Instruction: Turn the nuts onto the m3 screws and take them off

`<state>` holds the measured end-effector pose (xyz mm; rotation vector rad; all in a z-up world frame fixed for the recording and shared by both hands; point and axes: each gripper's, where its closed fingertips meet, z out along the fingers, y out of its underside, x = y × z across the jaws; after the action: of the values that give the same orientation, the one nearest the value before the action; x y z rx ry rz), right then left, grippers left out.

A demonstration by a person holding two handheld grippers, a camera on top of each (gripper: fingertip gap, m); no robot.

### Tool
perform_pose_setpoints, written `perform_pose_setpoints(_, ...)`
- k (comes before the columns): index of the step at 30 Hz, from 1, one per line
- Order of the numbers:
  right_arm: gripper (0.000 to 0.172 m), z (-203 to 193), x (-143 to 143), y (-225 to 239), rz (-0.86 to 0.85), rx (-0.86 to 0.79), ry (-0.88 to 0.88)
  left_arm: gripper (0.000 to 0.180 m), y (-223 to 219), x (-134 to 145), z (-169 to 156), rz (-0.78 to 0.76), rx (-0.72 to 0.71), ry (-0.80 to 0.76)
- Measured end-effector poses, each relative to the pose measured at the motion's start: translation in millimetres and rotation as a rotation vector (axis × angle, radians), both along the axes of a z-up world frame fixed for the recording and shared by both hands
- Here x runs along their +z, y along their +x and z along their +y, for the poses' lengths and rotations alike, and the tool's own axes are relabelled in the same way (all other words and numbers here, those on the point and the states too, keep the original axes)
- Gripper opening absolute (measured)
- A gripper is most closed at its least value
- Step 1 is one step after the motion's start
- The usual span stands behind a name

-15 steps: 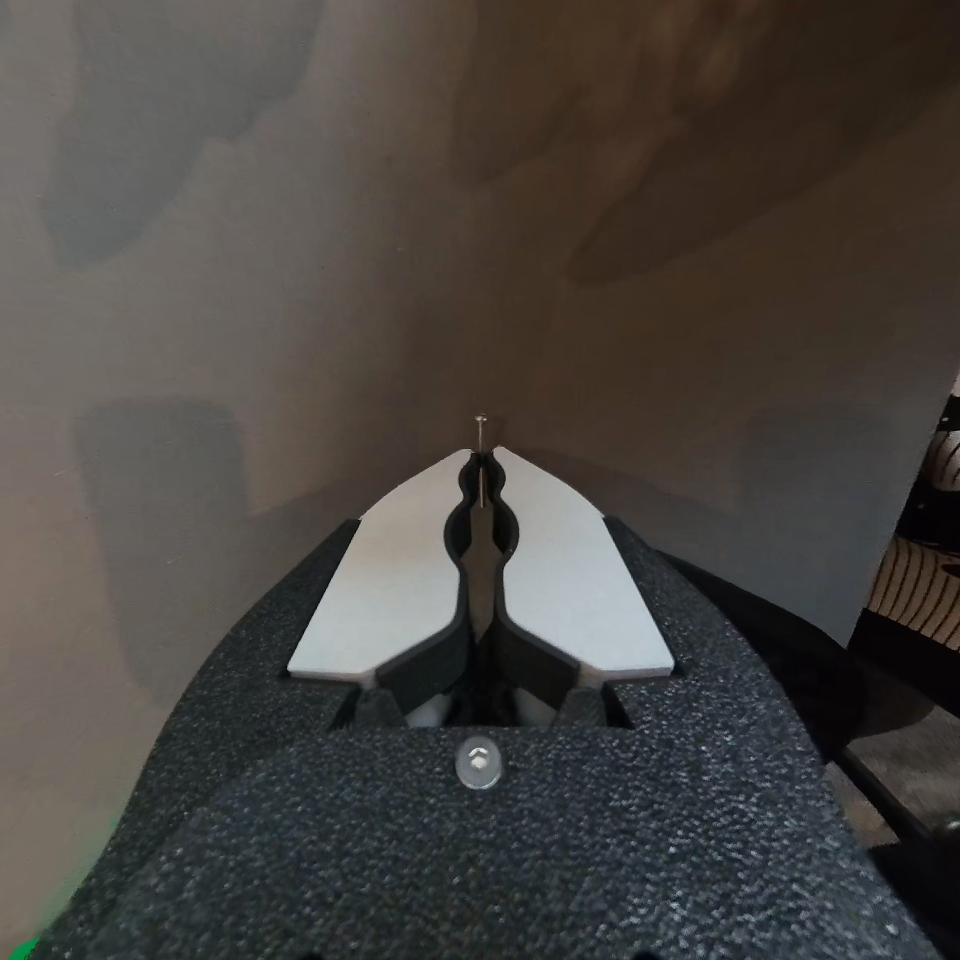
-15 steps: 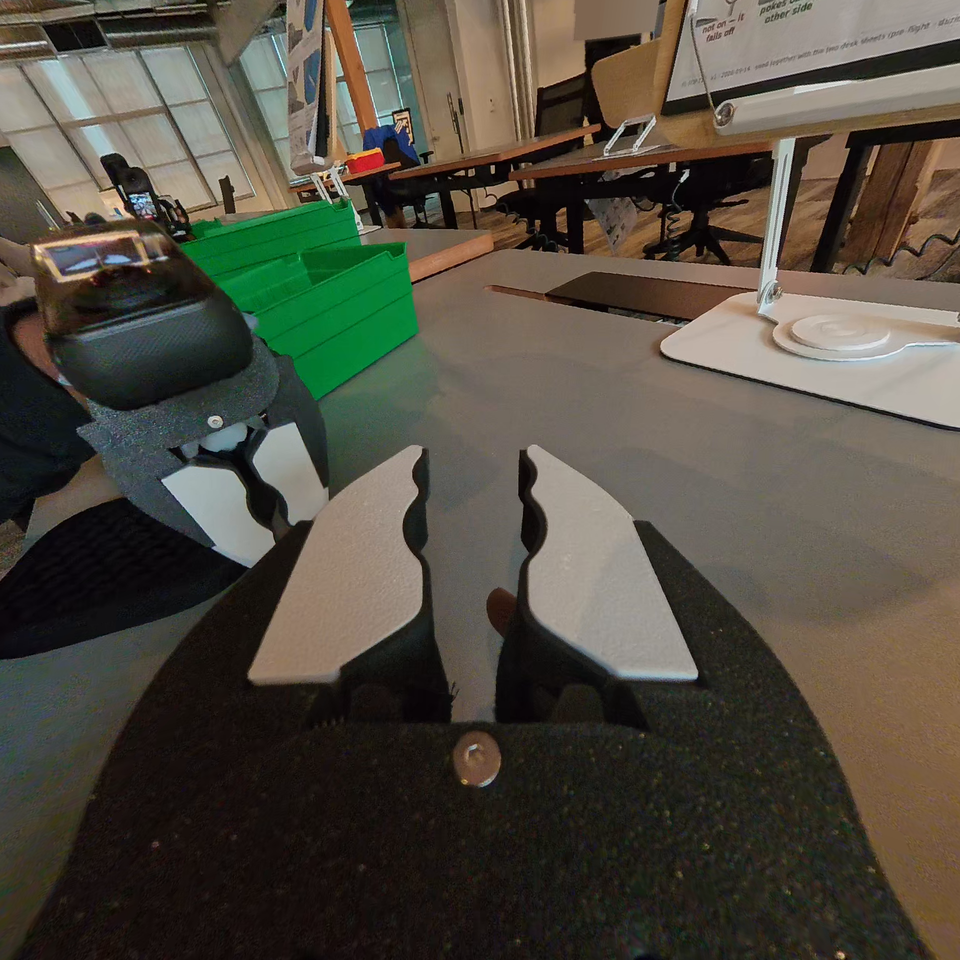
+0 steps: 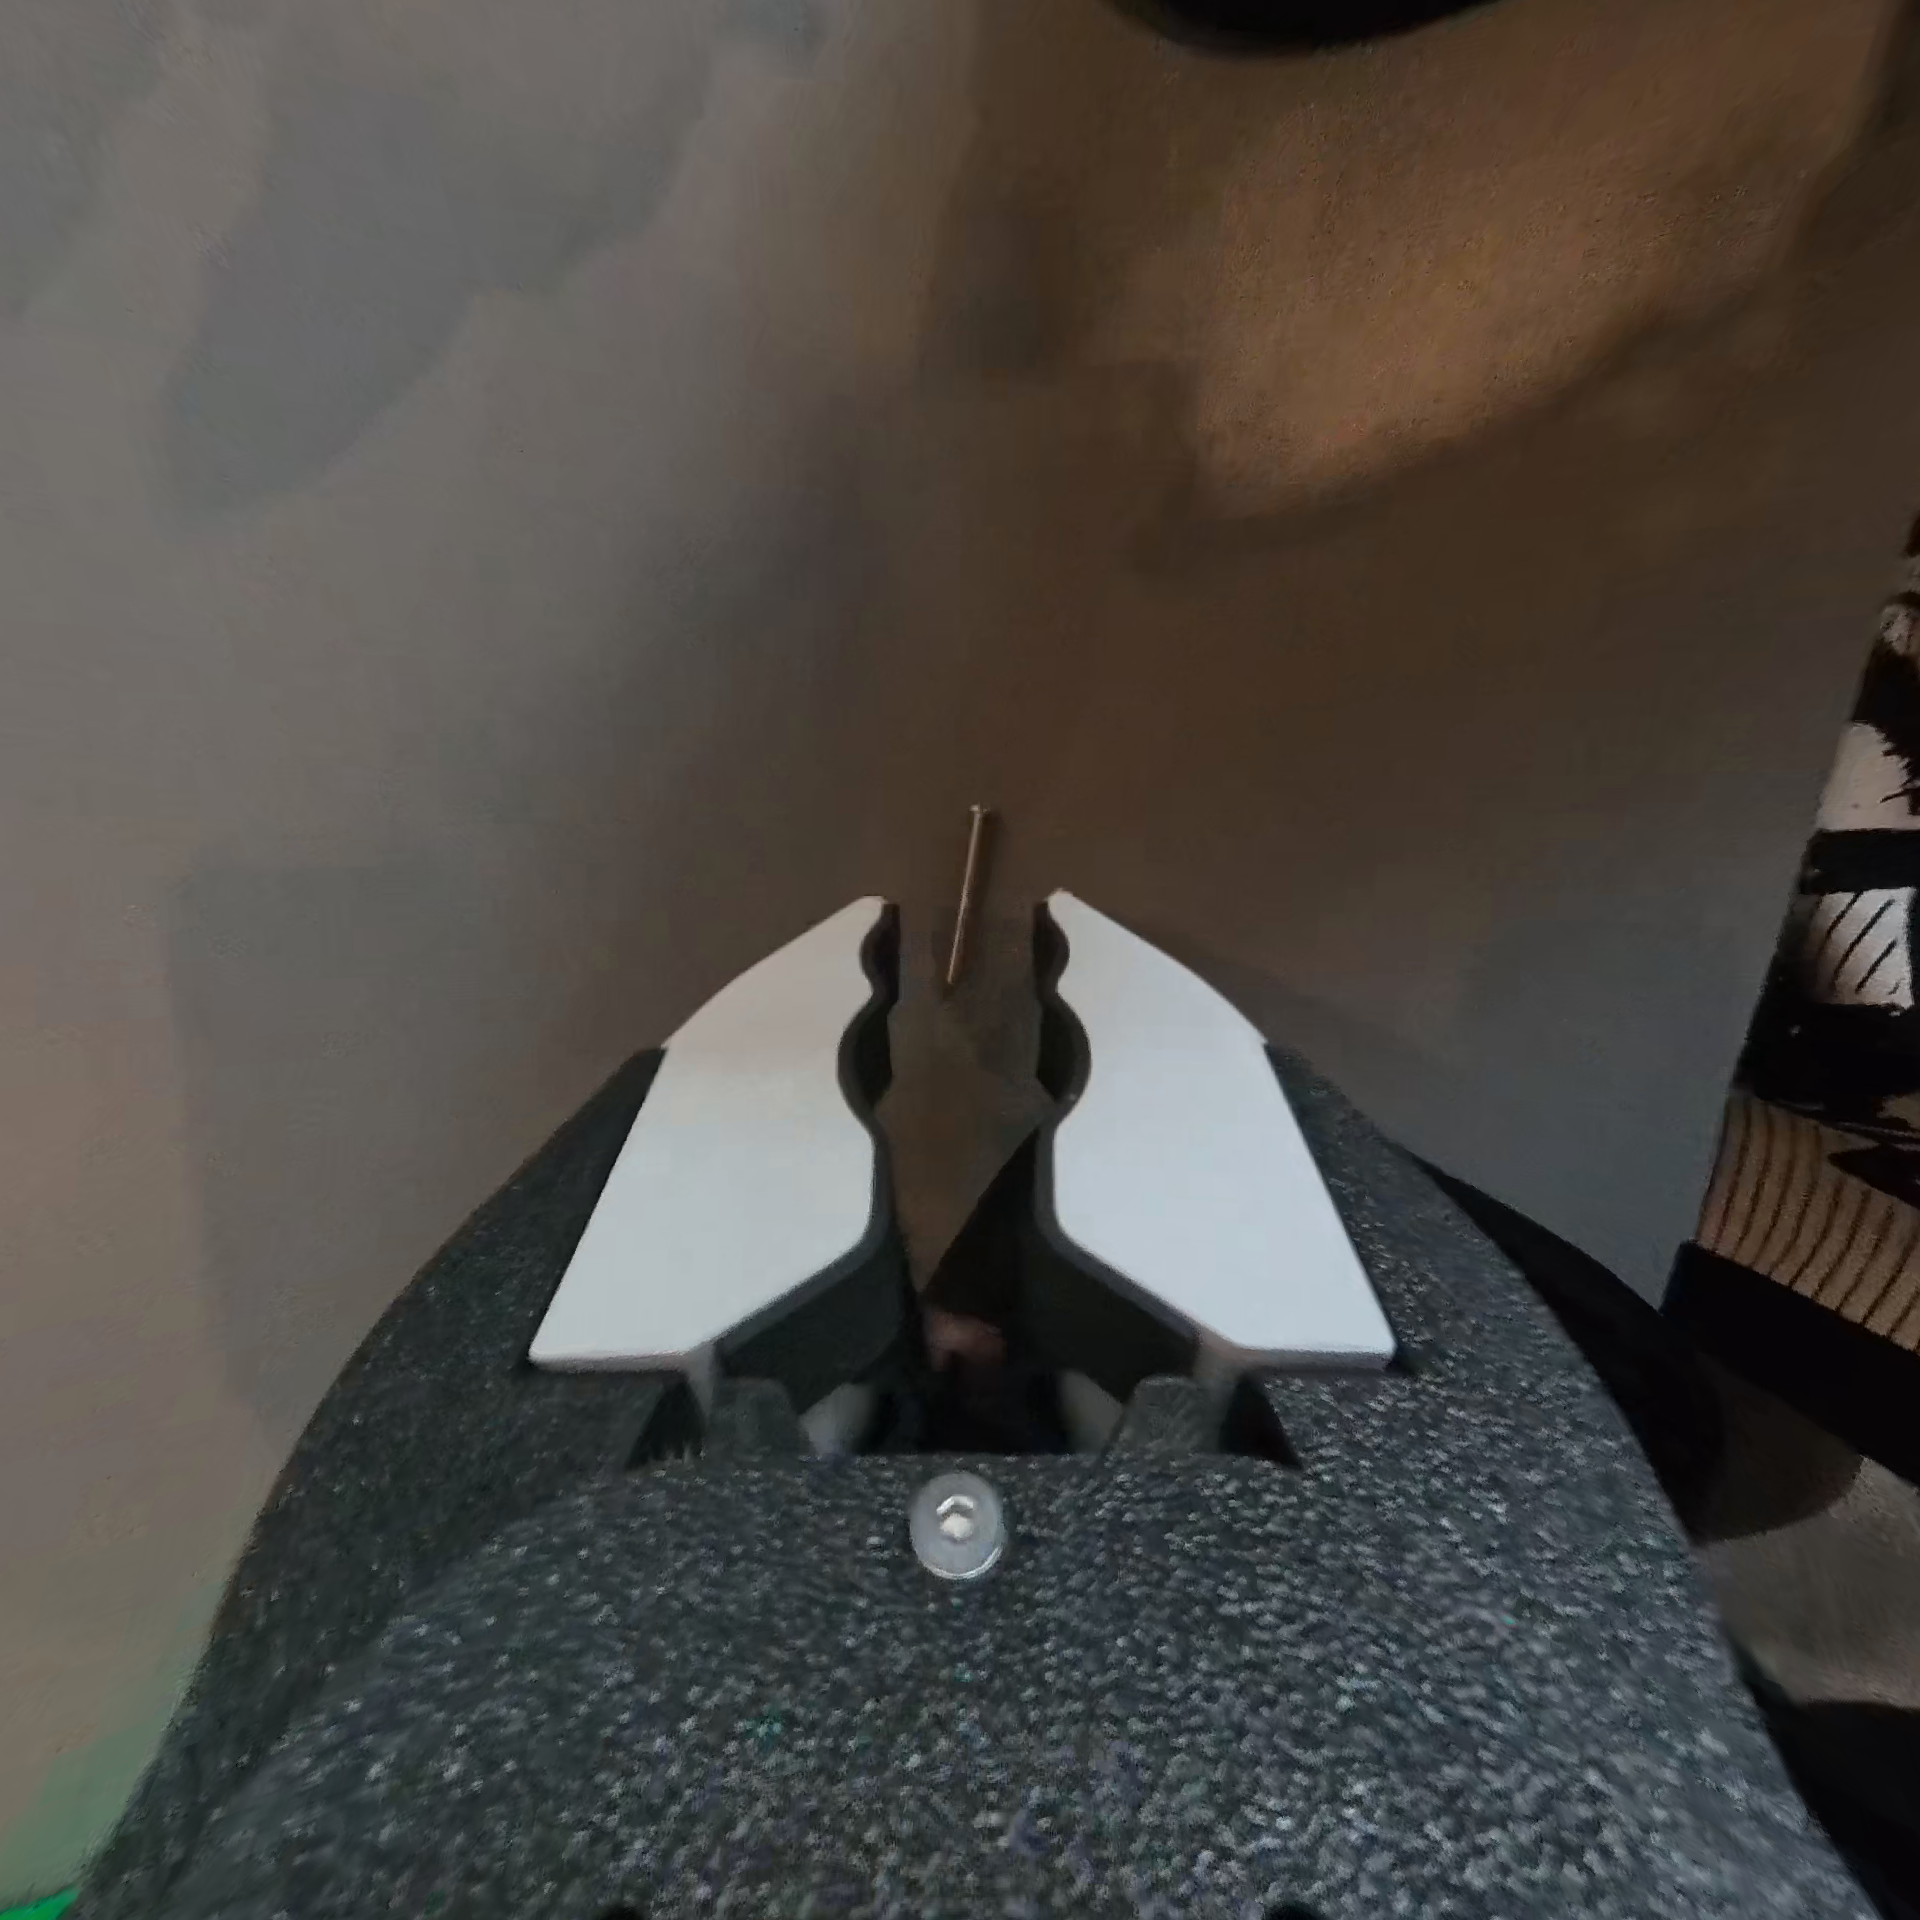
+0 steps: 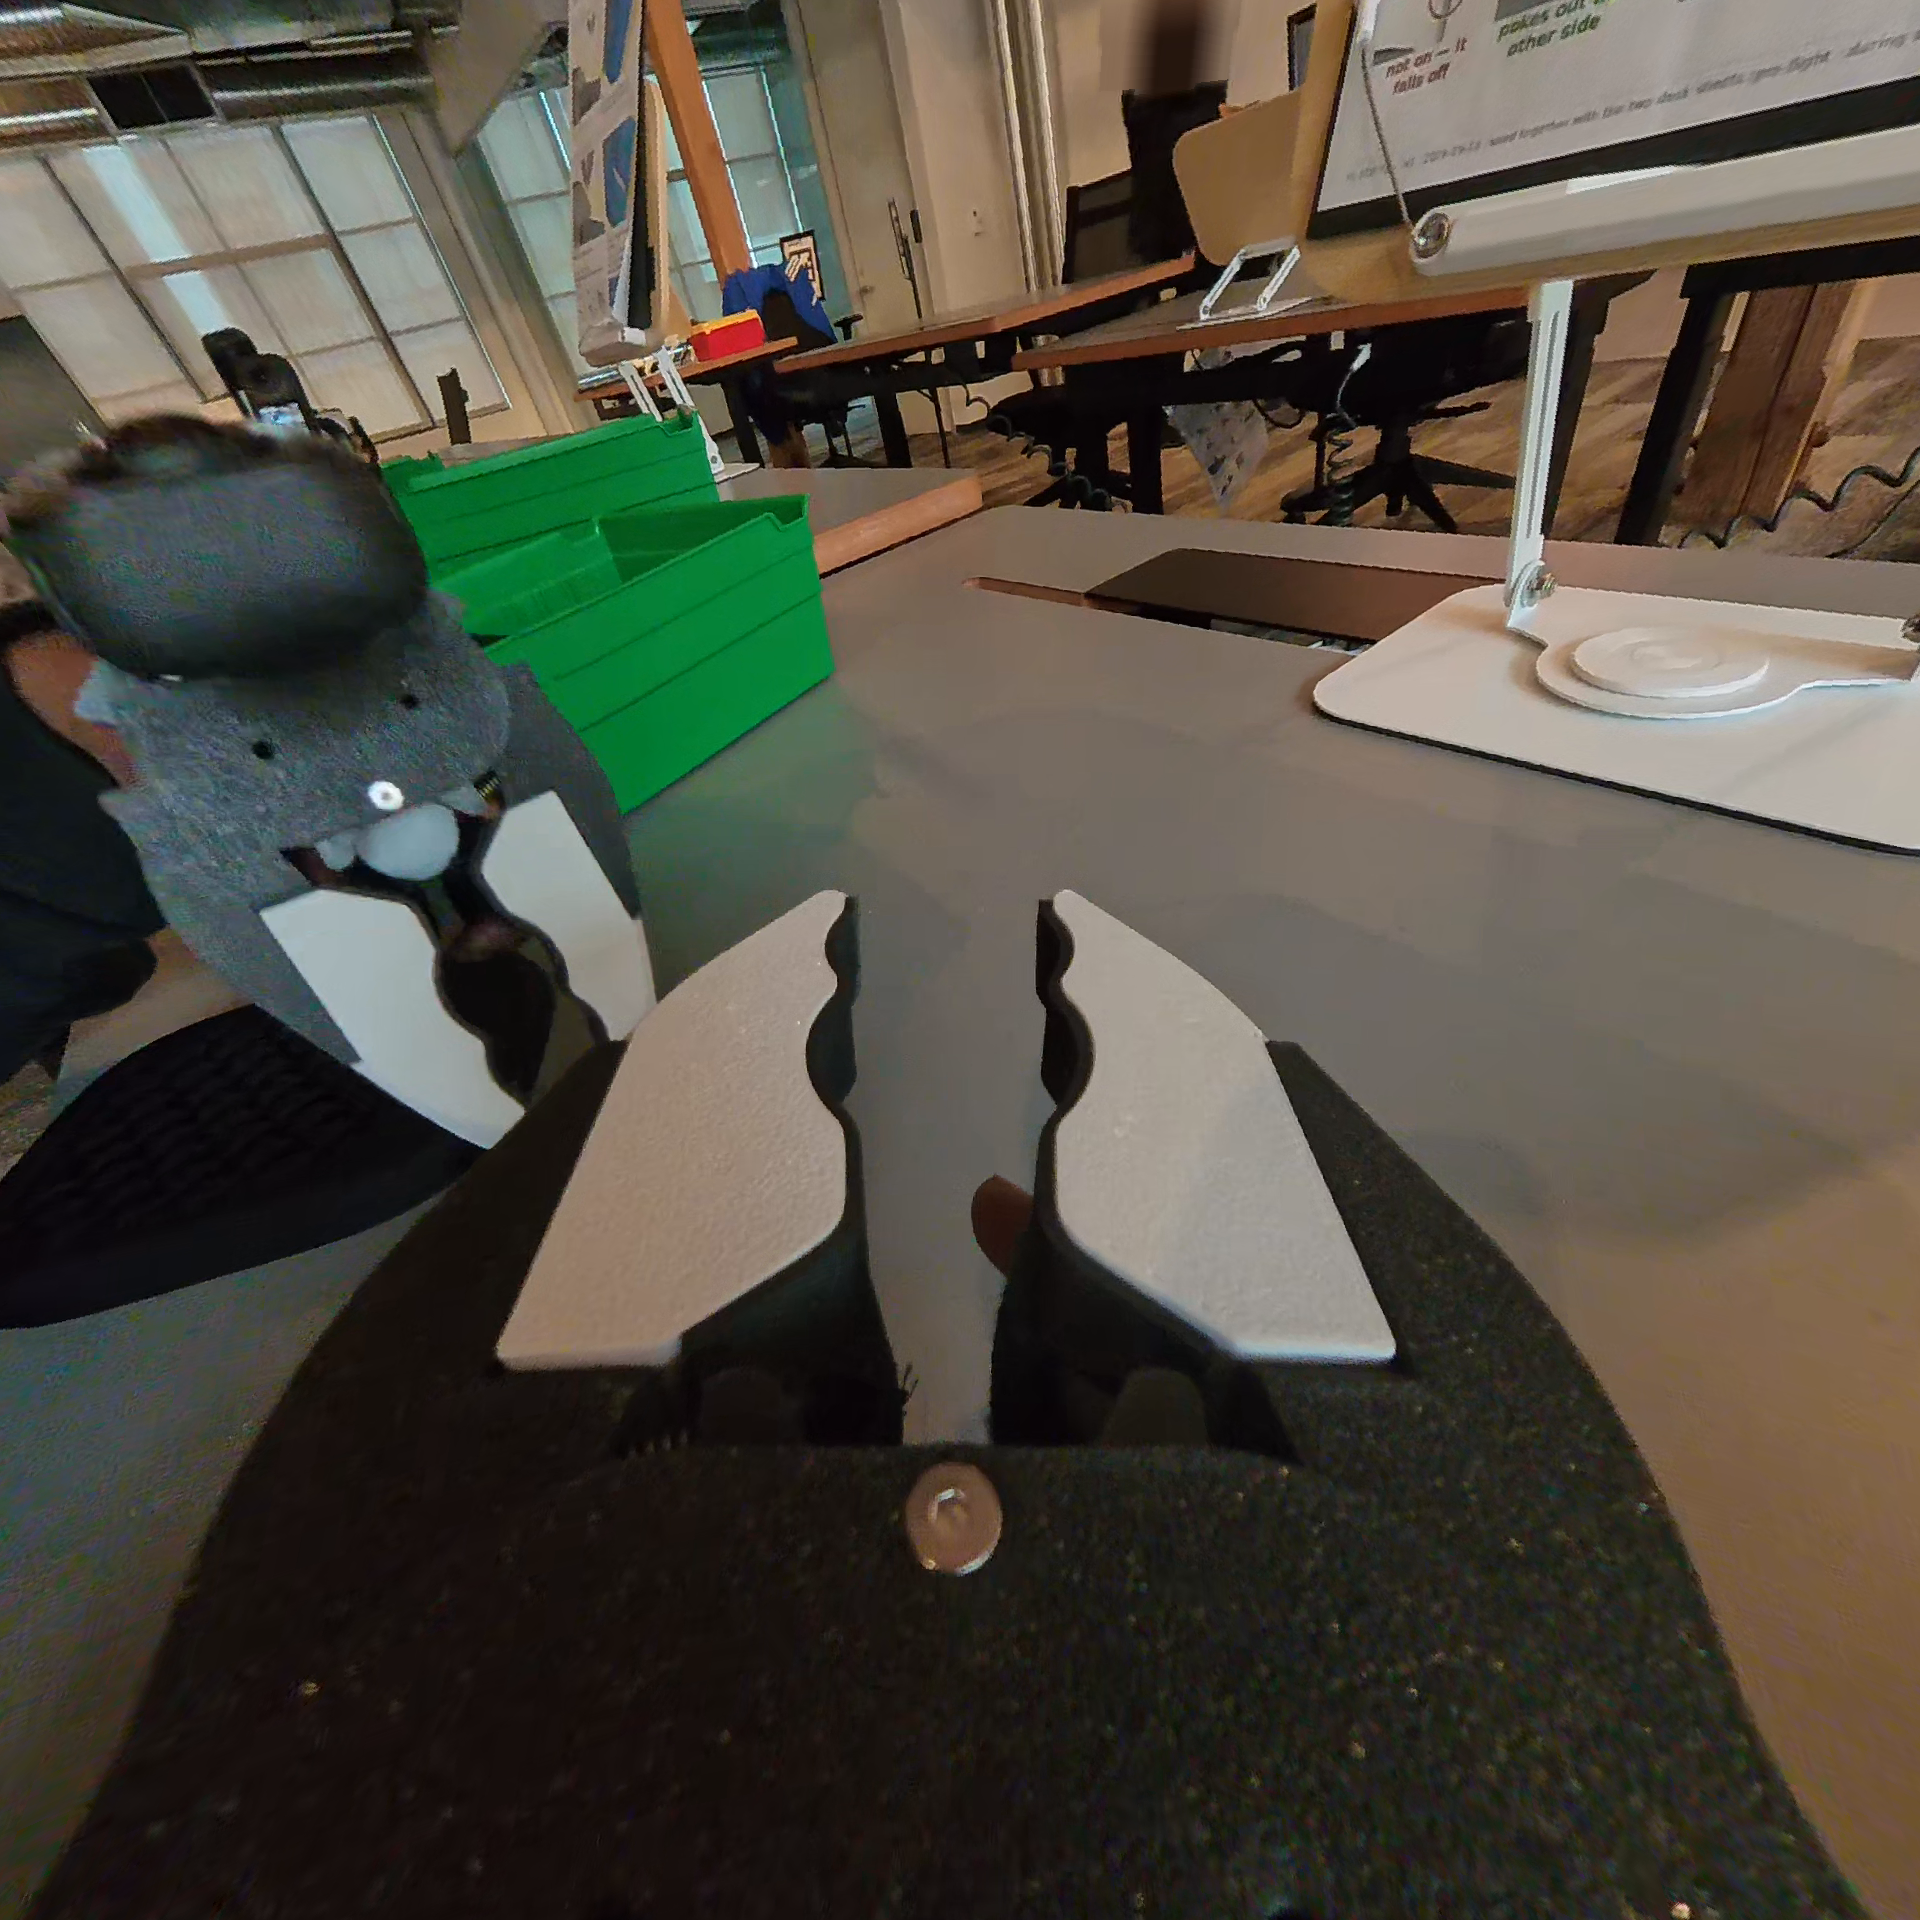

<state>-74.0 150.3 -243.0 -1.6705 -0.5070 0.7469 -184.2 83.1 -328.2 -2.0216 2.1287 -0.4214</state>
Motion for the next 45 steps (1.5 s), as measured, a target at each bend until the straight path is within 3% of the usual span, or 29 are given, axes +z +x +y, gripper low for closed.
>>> perform_pose_setpoints(3,0.031,0.1,0.2,0.8,0.007,-0.001,-0.004,0.038,-0.9,25.1,1.2,-0.113,0.065,0.014)
perform_pose_setpoints(8,0.031,-0.4,-0.4,0.3,0.001,0.002,-0.004,0.039,-30.4,85.6,5.9,-0.324,0.197,0.055)
perform_pose_setpoints(12,0.031,-0.8,-0.5,0.2,-0.001,0.002,-0.004,0.039,-90.7,124.7,19.4,-0.365,0.349,0.134)
perform_pose_setpoints(16,0.031,-0.8,-0.9,-0.1,-0.004,0.004,-0.006,0.032,-165.6,141.1,37.5,-0.312,0.544,0.208)
perform_pose_setpoints(20,0.031,-0.3,-1.7,0.0,-0.006,0.001,-0.009,0.025,-229.3,129.2,49.7,-0.196,0.699,0.21)
perform_pose_setpoints(23,0.031,0.2,-2.4,0.2,-0.004,0.002,-0.015,0.021,-253.2,103.8,55.5,-0.118,0.75,0.148)
perform_pose_setpoints(34,0.031,0.7,-3.5,-0.1,-0.009,0.001,-0.019,0.012,-281.1,6.1,82.2,0.121,0.931,-0.06)
perform_pose_setpoints(45,0.031,-0.3,-1.3,0.0,-0.007,0.001,-0.007,0.013,-276.6,-9.5,94.5,0.19,0.951,-0.121)
